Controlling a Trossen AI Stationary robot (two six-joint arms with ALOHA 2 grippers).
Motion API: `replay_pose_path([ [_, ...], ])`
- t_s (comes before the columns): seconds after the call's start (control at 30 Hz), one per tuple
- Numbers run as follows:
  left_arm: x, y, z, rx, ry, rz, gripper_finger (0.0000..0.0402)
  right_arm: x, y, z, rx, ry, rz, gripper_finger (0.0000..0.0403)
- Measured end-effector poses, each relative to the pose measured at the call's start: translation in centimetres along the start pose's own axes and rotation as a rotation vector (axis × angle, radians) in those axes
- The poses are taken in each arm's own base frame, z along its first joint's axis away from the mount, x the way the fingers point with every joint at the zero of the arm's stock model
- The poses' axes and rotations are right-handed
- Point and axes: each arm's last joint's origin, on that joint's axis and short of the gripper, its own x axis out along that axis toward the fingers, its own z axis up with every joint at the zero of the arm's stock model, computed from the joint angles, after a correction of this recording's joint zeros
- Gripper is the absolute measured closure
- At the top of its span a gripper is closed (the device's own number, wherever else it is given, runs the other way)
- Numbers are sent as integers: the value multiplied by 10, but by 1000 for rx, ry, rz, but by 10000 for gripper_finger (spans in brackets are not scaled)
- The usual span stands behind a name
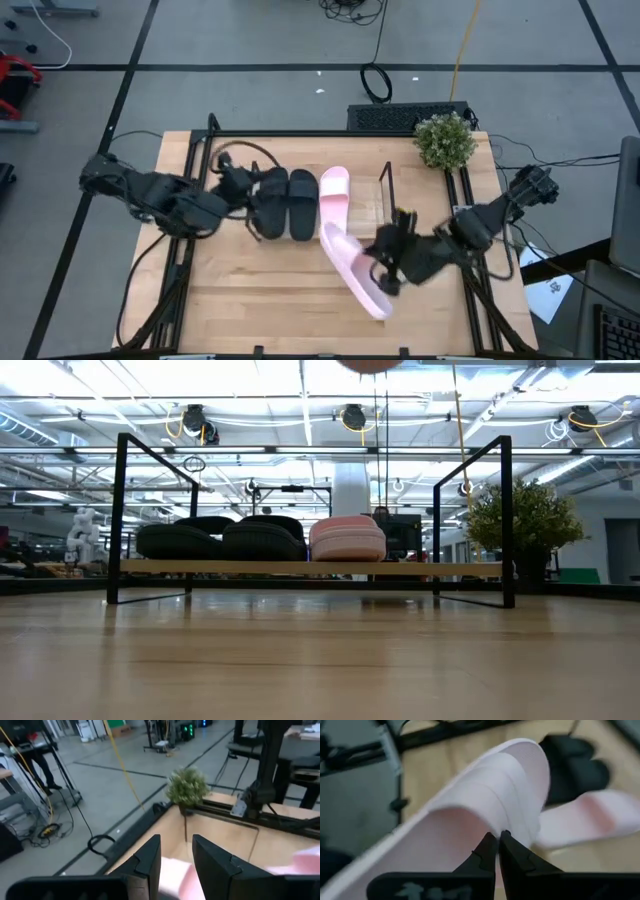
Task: Pick and place slides into the shelf
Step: Put the pink slipper on the shelf
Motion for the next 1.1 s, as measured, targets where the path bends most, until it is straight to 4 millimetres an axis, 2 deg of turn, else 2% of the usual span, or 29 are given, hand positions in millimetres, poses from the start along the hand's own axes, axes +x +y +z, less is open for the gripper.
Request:
replay_pose_path([
  [0.23, -24, 31, 13, 9, -57, -5, 289, 17, -42, 36, 31, -80, -150, 403],
  [0.4, -34, 44, 17, 25, -77, -8, 289, 31, -70, 51, 48, -96, -252, 403],
  [0.67, -37, 51, 18, 104, -88, 43, 289, 52, -104, 57, 51, -8, -393, 403],
  [0.83, -36, 52, 18, 130, -87, 59, 289, 49, -120, 54, 64, 40, -496, 403],
  [1.1, -36, 52, 18, 132, -88, 68, 289, 39, -131, 51, 99, 135, -562, 403],
])
